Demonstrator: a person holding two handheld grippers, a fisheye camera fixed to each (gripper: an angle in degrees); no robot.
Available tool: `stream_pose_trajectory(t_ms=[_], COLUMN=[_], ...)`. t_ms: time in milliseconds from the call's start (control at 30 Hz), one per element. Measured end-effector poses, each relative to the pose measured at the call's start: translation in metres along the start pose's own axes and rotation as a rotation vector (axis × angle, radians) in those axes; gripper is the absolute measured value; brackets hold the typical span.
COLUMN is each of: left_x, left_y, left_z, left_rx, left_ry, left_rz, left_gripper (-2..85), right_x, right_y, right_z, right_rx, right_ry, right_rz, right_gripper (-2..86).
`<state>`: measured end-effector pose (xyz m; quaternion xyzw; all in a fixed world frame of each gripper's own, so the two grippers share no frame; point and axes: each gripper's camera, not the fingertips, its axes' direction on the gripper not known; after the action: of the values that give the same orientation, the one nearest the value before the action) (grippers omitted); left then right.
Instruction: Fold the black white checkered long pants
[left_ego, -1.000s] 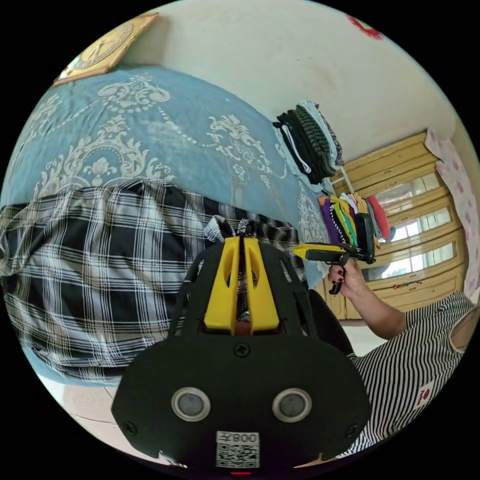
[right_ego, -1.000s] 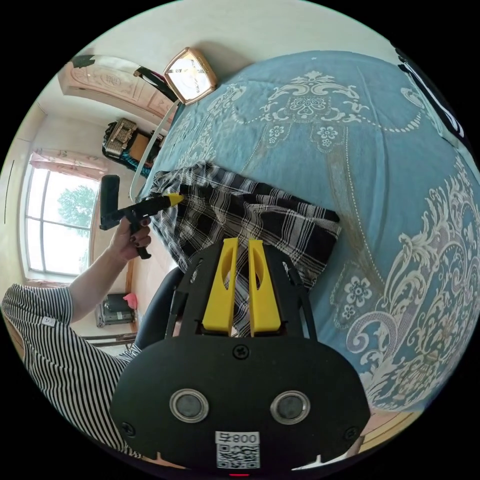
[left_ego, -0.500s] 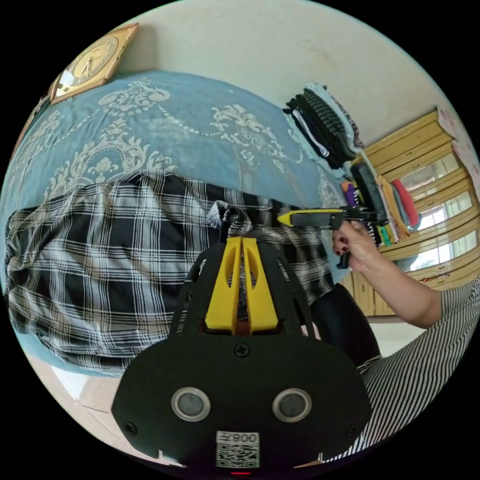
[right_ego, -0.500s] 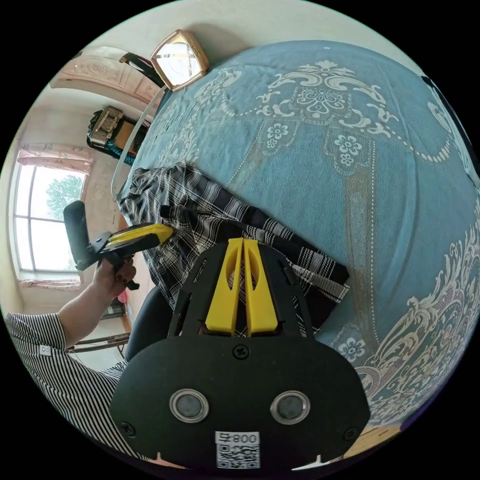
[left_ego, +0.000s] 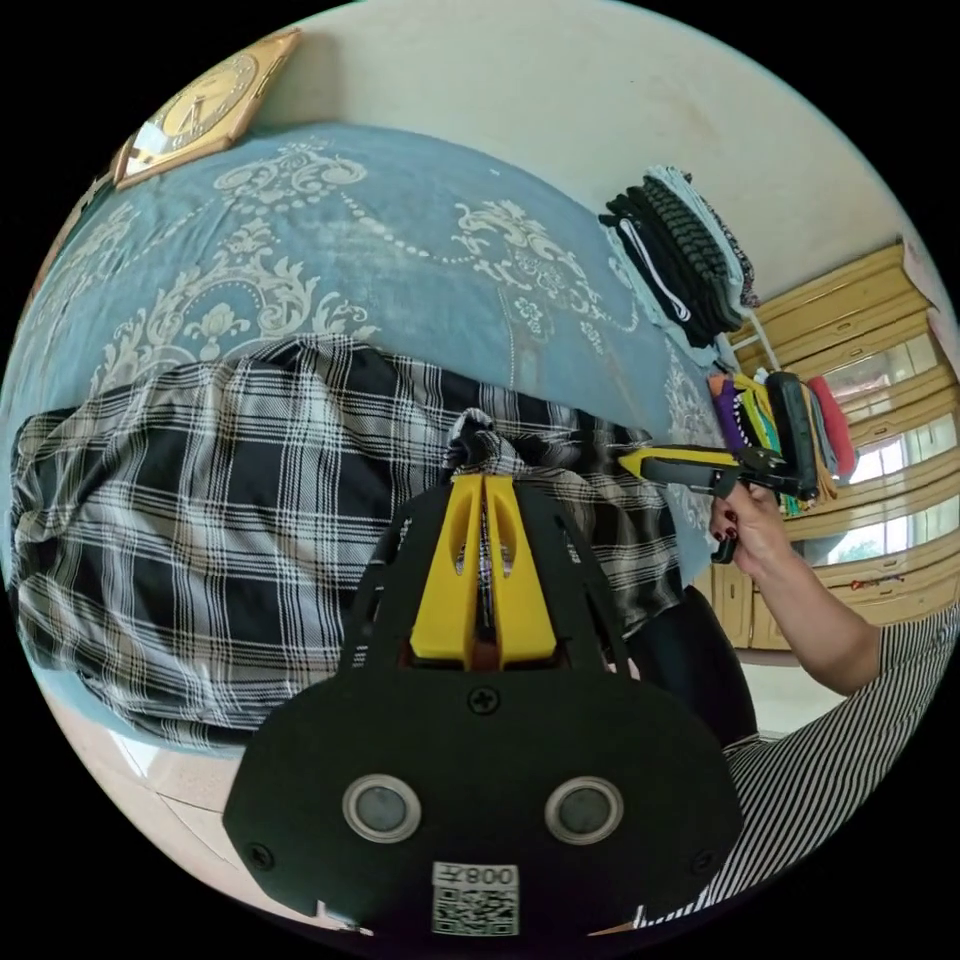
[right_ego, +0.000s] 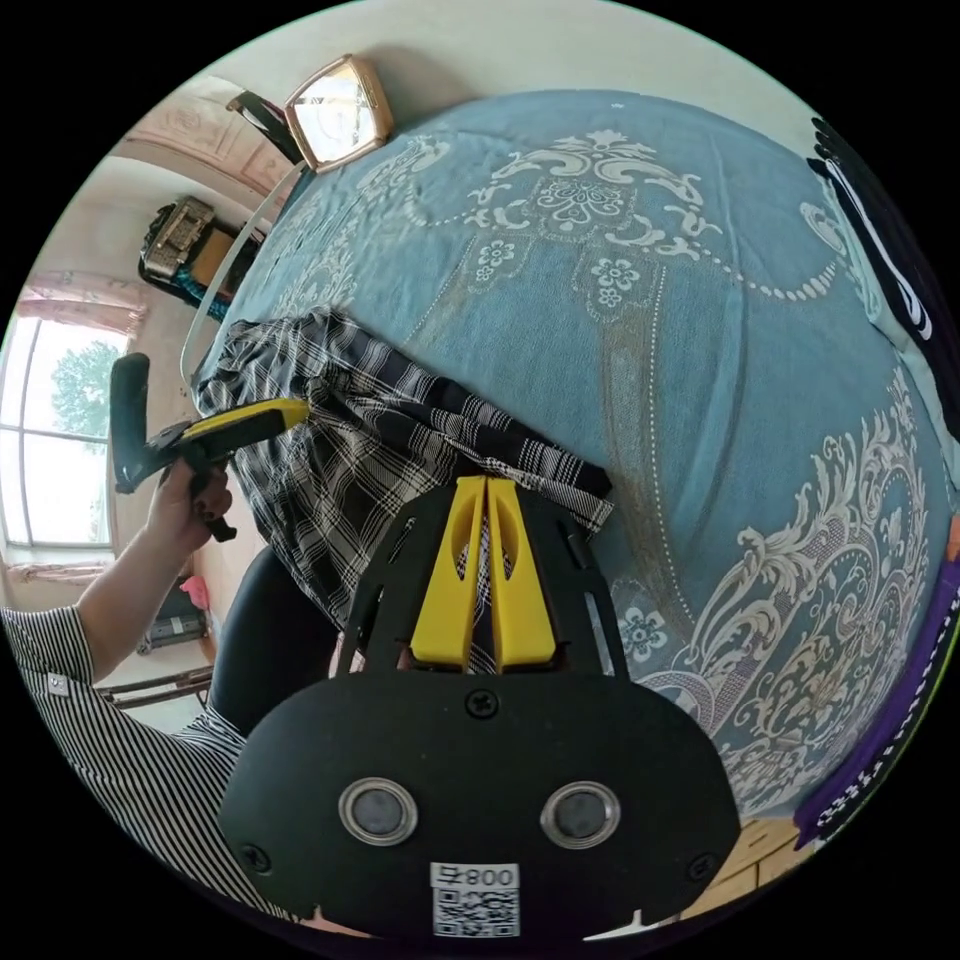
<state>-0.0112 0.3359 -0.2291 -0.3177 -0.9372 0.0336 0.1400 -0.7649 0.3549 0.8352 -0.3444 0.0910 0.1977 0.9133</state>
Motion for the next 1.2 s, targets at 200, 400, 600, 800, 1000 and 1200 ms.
stream_pose_trajectory(t_ms=[200,400,600,800,1000,1200], left_x=[0.058,0.075,0.117,0.198,0.304,0.354], left_y=[0.021,0.03,0.021,0.014,0.008,0.006], left_z=[-0.03,-0.024,-0.061,-0.074,-0.049,-0.025], left_rx=[-0.021,-0.127,-0.086,-0.078,-0.182,-0.271], left_ry=[0.028,-0.013,-0.043,0.081,0.091,-0.131], left_rz=[0.139,0.039,0.056,0.229,0.507,0.619], left_gripper=[0.4,0.3,0.9,4.5,7.4,6.2], right_x=[0.01,0.029,0.051,0.096,0.176,0.213], right_y=[0.036,0.129,0.185,0.207,0.251,0.264], right_z=[-0.027,-0.03,0.008,-0.02,-0.03,-0.027], right_rx=[0.05,0.033,-0.024,0.072,0.178,0.201], right_ry=[-0.031,-0.193,-0.213,-0.283,-0.423,-0.465], right_rz=[-0.021,0.01,0.043,0.126,0.311,0.363], right_gripper=[0.1,0.0,0.1,0.1,0.4,1.9])
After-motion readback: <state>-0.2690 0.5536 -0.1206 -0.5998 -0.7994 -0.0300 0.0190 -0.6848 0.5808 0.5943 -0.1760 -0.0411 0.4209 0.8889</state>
